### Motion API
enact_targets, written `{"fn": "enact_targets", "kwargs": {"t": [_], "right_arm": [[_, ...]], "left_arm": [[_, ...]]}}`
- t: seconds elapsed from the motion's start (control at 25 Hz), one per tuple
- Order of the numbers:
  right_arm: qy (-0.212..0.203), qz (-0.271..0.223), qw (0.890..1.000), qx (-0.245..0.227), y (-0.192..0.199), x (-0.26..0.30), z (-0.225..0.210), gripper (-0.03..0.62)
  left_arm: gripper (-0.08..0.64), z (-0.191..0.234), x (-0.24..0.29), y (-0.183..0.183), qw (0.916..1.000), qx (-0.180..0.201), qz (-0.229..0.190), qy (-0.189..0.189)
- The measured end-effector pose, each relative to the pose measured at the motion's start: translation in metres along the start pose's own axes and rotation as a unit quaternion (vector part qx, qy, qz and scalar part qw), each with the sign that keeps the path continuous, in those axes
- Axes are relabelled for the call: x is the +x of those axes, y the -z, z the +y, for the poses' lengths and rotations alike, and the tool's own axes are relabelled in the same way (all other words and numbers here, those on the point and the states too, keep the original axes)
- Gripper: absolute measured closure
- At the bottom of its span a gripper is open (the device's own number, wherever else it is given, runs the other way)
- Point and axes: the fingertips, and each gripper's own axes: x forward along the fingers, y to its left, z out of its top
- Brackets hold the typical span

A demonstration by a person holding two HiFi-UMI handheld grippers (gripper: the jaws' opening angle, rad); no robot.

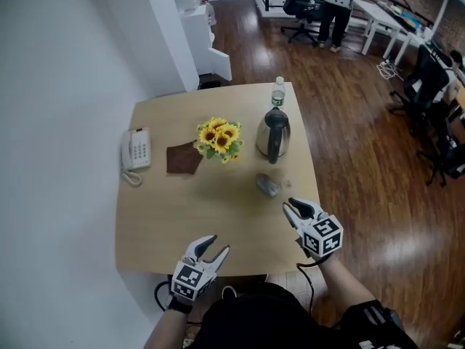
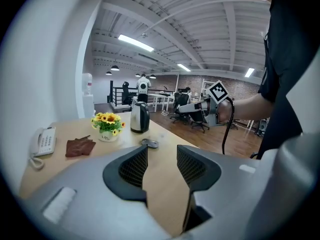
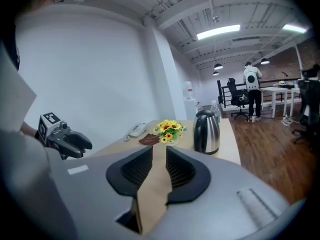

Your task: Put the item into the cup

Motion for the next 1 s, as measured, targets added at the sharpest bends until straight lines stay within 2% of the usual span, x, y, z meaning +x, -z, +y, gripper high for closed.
{"fn": "enact_targets", "kwargs": {"t": [0.16, 0.36, 0.72, 1.0], "right_arm": [[-0.003, -0.009, 1.000, 0.021, 0.012, -0.021, 0.026, 0.495], [-0.004, -0.019, 0.999, 0.043, 0.028, -0.047, 0.082, 0.497], [-0.005, -0.060, 0.998, 0.031, 0.053, -0.116, 0.211, 0.517], [-0.019, -0.075, 0.997, 0.026, 0.077, -0.161, 0.309, 0.580]], "left_arm": [[0.382, -0.012, -0.009, 0.002, 0.9998, 0.010, -0.011, 0.015], [0.382, -0.032, -0.043, 0.014, 0.9991, 0.020, -0.020, 0.032], [0.382, -0.085, -0.154, 0.061, 0.9967, 0.040, -0.048, 0.053], [0.382, -0.122, -0.233, 0.093, 0.9950, 0.048, -0.059, 0.064]]}}
